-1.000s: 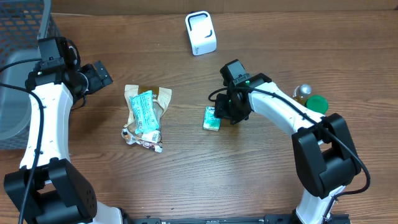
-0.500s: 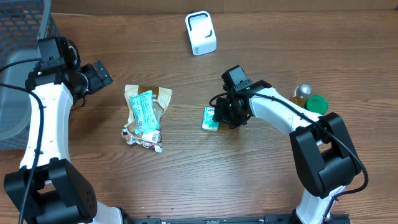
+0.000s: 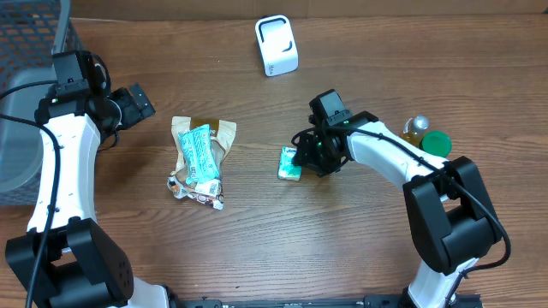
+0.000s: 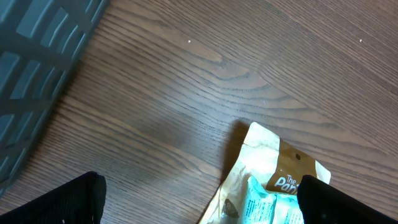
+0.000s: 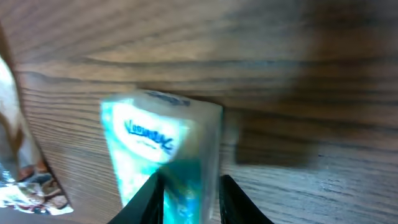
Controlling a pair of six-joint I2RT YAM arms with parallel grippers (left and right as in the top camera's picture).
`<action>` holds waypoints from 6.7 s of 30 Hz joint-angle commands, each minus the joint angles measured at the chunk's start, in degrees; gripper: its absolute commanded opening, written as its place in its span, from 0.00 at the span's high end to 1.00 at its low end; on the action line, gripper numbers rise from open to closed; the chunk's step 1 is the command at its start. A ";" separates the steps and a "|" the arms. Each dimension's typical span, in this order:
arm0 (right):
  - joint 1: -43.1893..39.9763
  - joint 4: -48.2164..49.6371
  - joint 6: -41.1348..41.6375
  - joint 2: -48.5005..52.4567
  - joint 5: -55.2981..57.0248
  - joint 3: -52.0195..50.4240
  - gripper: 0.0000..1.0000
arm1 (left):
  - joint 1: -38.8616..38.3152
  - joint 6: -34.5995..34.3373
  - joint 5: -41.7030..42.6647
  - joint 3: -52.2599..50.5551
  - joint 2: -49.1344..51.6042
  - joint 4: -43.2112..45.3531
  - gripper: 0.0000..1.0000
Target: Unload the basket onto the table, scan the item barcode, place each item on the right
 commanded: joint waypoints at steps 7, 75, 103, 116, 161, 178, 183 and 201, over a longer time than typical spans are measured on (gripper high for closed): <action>-0.22 4.46 5.27 0.94 -0.09 -4.42 0.82 | -0.39 -0.37 0.35 1.07 0.13 0.07 0.01; -14.05 -33.20 -58.66 -33.48 -70.86 -4.35 0.96 | -0.39 -0.37 0.35 1.07 0.13 0.07 0.00; -14.05 -33.20 -57.59 -33.48 -70.86 -4.35 0.96 | -0.39 -0.37 0.35 1.07 0.13 0.07 0.00; -14.05 -30.88 -57.61 -33.46 -70.58 -4.35 0.96 | -0.39 -0.37 0.35 1.07 0.13 0.07 0.00; -13.92 -16.15 -20.57 -33.46 -15.47 -4.35 0.96 | -0.39 -0.37 0.35 1.07 0.13 0.07 0.01; -9.86 -44.44 -18.82 -11.19 6.84 54.55 0.96 | -0.39 -0.37 0.35 1.07 0.13 0.07 0.00; -1.79 -36.85 -22.12 -2.45 25.16 60.19 0.96 | -0.39 -0.37 0.35 1.07 0.13 0.07 0.00; -3.63 -42.69 -18.36 11.82 30.27 60.08 0.55 | -0.39 -0.37 0.35 1.07 0.13 0.07 0.00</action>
